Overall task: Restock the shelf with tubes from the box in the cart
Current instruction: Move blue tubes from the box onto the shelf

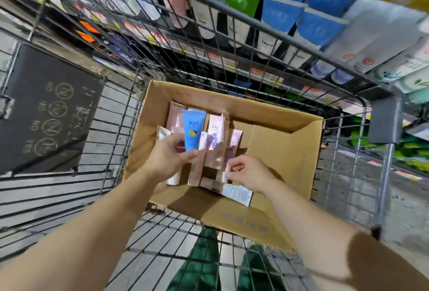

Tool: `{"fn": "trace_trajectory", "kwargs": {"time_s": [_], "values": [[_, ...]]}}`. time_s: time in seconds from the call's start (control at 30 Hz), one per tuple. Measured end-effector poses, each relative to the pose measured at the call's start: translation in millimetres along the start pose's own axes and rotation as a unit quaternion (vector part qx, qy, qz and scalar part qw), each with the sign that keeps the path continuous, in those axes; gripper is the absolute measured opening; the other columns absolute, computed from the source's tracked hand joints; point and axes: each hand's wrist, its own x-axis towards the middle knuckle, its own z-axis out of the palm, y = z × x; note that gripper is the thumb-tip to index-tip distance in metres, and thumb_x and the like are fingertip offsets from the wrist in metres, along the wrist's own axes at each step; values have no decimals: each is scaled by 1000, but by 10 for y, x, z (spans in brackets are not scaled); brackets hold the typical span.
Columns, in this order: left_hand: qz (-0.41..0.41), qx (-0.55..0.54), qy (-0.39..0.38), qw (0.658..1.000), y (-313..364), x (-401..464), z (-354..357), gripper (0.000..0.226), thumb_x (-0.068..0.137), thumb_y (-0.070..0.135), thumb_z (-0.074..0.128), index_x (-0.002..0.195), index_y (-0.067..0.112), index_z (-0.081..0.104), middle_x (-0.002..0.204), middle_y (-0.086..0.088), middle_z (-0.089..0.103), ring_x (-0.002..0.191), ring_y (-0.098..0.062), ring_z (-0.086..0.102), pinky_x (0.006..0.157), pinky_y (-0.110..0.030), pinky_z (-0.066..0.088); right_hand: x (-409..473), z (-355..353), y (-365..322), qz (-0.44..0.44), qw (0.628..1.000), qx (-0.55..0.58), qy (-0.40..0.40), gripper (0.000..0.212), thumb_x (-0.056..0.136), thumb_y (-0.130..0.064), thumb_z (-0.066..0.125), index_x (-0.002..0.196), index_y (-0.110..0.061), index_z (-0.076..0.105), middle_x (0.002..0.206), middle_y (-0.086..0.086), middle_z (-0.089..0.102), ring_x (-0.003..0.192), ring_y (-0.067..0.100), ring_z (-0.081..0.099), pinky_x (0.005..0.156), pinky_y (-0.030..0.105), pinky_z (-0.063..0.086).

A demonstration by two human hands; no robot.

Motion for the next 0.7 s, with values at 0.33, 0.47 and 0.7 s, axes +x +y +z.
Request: {"fn": "trace_trajectory", "kwargs": {"time_s": [0.33,0.47,0.7], "values": [[-32,-23,37,999,-101,-52,-92,21,78,10,77,89,26,69,87,12,74,81,-3,68,70,-17,52,-32,319,303,-35,950,-309,37,30,85,-38,68,112,-29,60,120,0,54,116,23,49,97,34,39],[-48,-5,22,999,-123,-91,-80,21,79,15,77,97,22,70,95,8,74,88,-8,69,72,-19,52,-61,283,323,-15,952,-306,2,26,87,-33,66,109,-26,54,115,0,62,102,23,58,80,31,42],[-64,-6,25,998,9,-206,-5,21,79,14,77,97,20,69,97,2,73,92,-16,68,77,-28,55,-132,64,340,-26,957,-243,-157,47,97,-24,47,134,-49,36,139,0,49,116,27,53,99,40,45]]}}
